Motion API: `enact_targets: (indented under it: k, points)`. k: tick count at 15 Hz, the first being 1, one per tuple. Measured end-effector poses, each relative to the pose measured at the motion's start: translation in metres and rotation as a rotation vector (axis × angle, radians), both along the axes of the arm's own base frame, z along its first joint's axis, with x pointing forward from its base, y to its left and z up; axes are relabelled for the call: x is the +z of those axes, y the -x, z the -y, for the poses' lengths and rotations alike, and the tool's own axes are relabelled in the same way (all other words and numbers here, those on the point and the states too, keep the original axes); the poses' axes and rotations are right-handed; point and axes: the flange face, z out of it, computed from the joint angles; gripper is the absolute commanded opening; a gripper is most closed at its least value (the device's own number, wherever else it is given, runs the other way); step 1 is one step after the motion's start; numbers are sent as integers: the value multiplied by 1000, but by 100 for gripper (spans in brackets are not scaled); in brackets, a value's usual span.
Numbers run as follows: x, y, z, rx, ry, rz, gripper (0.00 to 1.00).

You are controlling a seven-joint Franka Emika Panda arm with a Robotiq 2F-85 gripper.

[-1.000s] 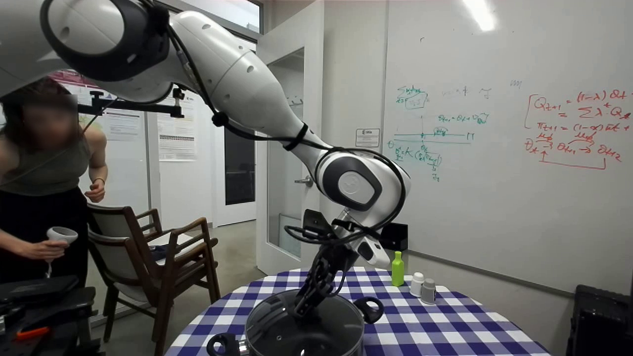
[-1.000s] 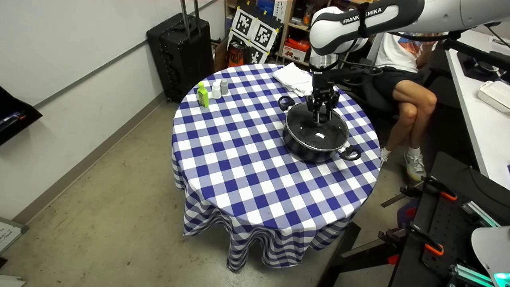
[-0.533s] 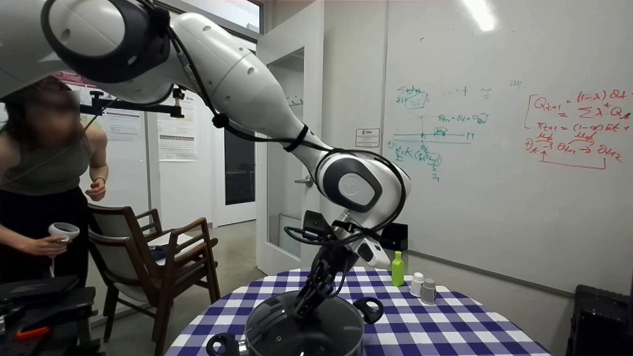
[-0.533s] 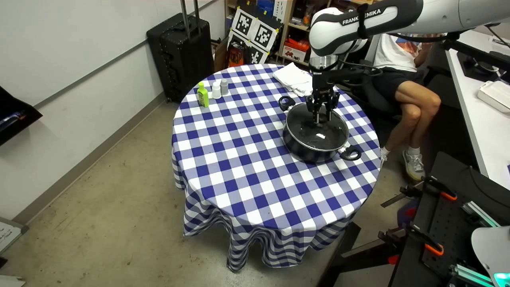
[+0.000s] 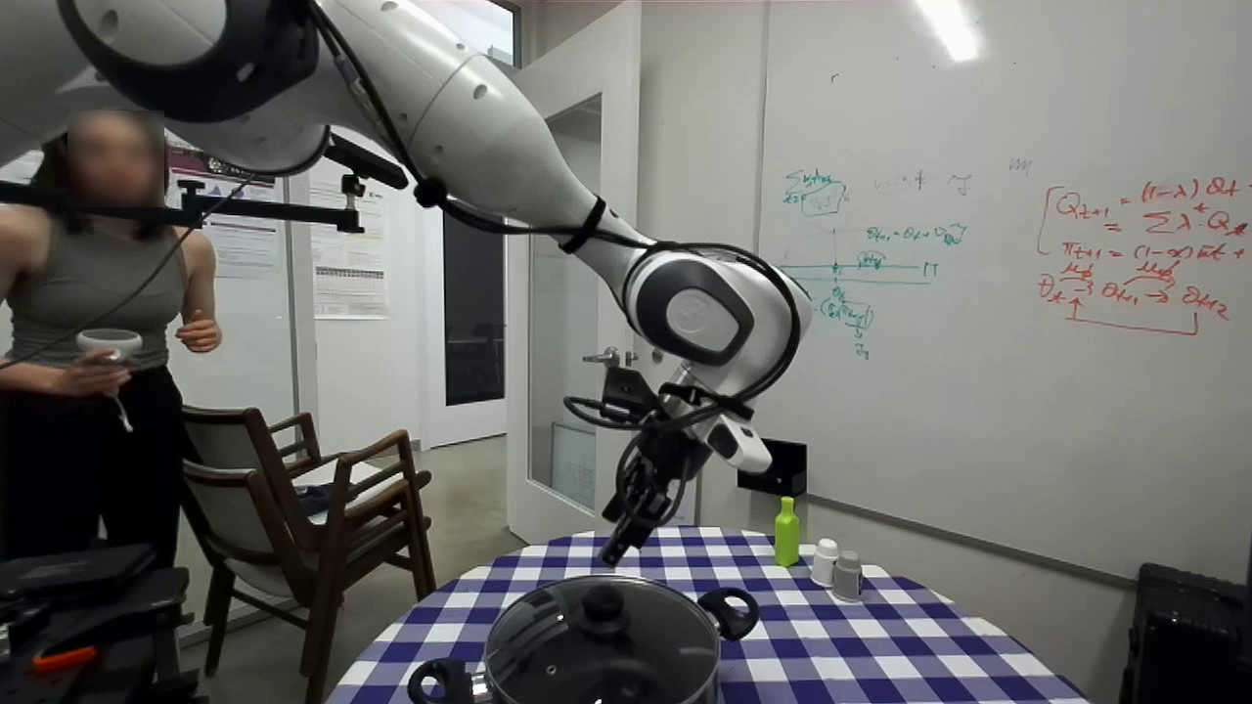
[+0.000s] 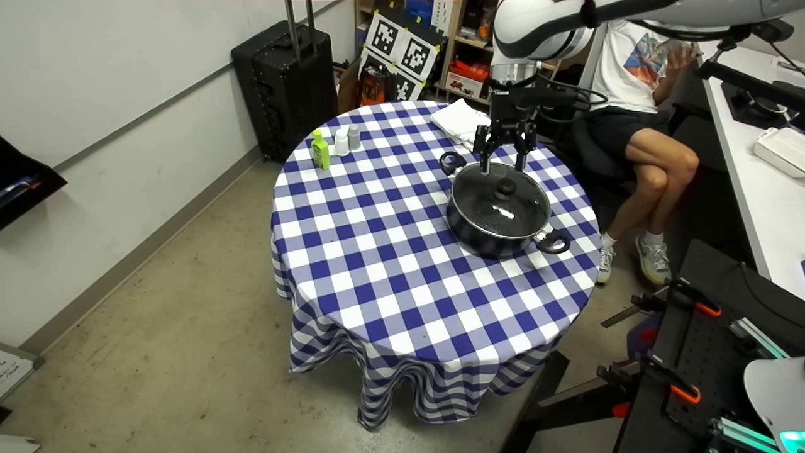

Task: Put the glass lid on the black pot.

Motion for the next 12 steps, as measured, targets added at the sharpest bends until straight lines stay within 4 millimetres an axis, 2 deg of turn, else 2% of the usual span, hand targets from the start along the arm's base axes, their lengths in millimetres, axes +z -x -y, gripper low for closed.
enact_targets:
  k: [3,6,10,12]
  points:
    - [65,0,-16,-16,-19,102,100]
    - [126,14,-36,-11,-14,192,100]
    - [184,53,-84,46,59,212,100]
    - [202,71,-102,57,84,220,100]
